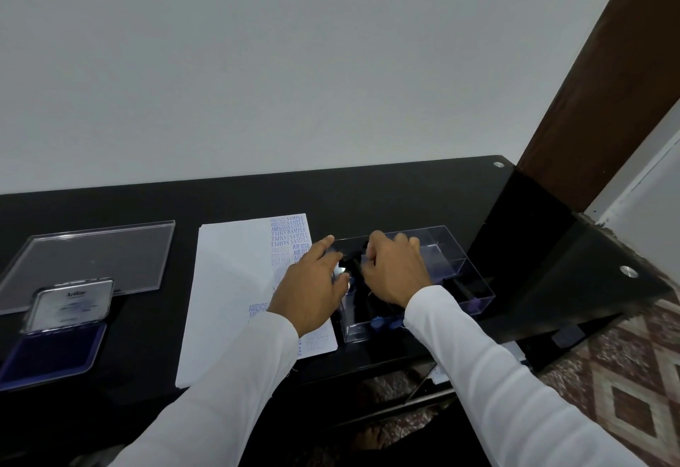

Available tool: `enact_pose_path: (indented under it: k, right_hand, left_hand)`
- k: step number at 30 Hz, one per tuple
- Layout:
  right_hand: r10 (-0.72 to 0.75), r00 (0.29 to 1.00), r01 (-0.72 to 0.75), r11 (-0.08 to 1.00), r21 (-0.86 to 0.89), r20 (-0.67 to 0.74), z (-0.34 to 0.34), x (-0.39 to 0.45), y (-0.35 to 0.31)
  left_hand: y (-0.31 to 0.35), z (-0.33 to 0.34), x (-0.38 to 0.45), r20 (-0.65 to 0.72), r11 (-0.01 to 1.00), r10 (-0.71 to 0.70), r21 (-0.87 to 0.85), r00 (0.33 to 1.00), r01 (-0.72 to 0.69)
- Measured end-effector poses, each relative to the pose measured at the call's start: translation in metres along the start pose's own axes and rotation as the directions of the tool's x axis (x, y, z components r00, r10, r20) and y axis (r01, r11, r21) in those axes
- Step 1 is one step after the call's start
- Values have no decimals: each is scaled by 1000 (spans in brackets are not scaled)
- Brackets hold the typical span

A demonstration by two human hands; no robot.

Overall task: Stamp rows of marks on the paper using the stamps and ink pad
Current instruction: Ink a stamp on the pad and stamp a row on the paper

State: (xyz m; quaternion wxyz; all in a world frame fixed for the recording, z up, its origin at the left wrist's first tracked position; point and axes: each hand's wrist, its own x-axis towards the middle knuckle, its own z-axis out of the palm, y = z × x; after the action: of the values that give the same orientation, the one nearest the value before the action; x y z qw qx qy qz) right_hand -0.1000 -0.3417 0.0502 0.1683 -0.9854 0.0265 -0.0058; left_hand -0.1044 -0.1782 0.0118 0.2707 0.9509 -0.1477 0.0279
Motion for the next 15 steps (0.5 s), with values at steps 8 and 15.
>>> enact_pose_path:
  k: [8,15]
  right_hand:
    - [-38,980,56,994,92,-193,-2,-6,-1]
    - [-50,960,96,983,157,-276,6,-9,4]
  left_hand:
    - [2,-2,-1,0,1000,-4,-9,1000,4]
    - [3,-2,-1,0,1000,-6,-2,1000,6]
